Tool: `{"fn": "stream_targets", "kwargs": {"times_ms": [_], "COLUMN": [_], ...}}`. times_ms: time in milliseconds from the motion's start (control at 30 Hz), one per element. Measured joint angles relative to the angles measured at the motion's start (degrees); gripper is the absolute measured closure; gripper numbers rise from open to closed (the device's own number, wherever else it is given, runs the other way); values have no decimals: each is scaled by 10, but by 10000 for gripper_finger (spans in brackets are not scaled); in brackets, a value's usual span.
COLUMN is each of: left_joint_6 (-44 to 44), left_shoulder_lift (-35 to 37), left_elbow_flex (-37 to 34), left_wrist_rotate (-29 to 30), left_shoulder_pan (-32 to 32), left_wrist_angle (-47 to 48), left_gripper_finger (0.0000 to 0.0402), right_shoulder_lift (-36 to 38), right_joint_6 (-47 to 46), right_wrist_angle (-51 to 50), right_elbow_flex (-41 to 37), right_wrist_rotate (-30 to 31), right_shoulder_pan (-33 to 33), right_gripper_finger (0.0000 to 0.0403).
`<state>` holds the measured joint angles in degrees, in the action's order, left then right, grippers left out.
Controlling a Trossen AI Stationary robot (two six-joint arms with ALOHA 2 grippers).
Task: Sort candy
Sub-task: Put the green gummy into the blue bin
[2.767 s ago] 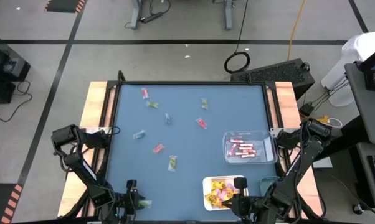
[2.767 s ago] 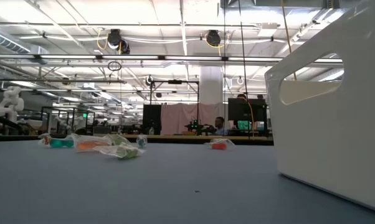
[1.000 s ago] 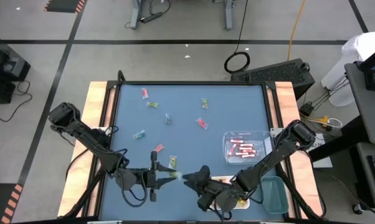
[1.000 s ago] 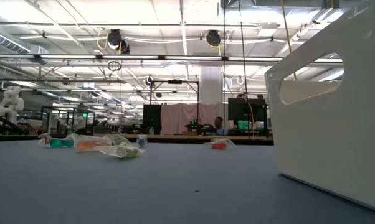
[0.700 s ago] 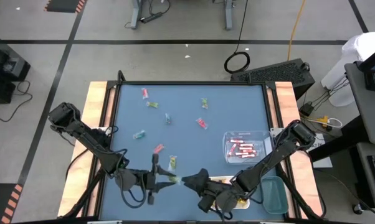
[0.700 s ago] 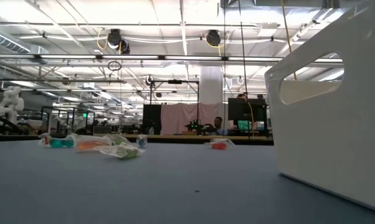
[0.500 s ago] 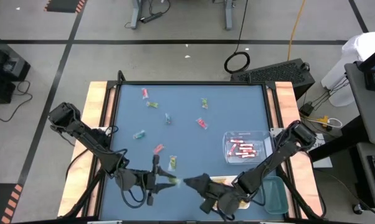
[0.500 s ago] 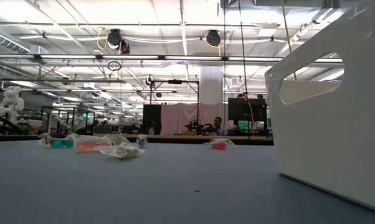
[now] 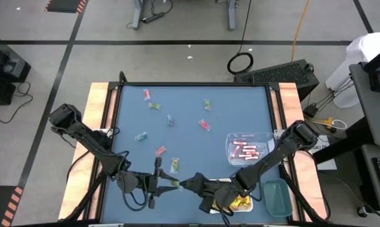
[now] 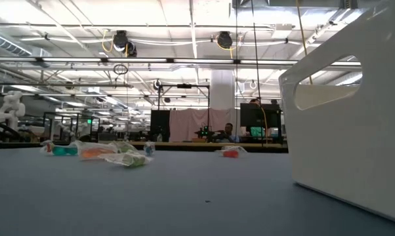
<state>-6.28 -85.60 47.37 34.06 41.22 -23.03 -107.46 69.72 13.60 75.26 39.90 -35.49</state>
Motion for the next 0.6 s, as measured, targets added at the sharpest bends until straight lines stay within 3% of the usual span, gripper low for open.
{"fn": "stream_targets", "kwargs": {"times_ms": [233, 433, 600], "left_joint_6": [3, 15, 15], "left_shoulder_lift": [0, 0, 0], "left_elbow_flex": [0, 0, 0], "left_wrist_rotate": [0, 0, 0], "left_shoulder_pan": [-1, -1, -1], "left_wrist_angle": [0, 0, 0], "left_gripper_finger": [265, 265, 265], "right_shoulder_lift": [0, 0, 0], "right_joint_6": [0, -28, -58], "right_wrist_angle": [29, 27, 24], "right_elbow_flex": [0, 0, 0], "right_wrist_rotate": [-73, -127, -133], "right_shoulder_pan": [29, 48, 51], "right_gripper_finger": [202, 242, 278]}}
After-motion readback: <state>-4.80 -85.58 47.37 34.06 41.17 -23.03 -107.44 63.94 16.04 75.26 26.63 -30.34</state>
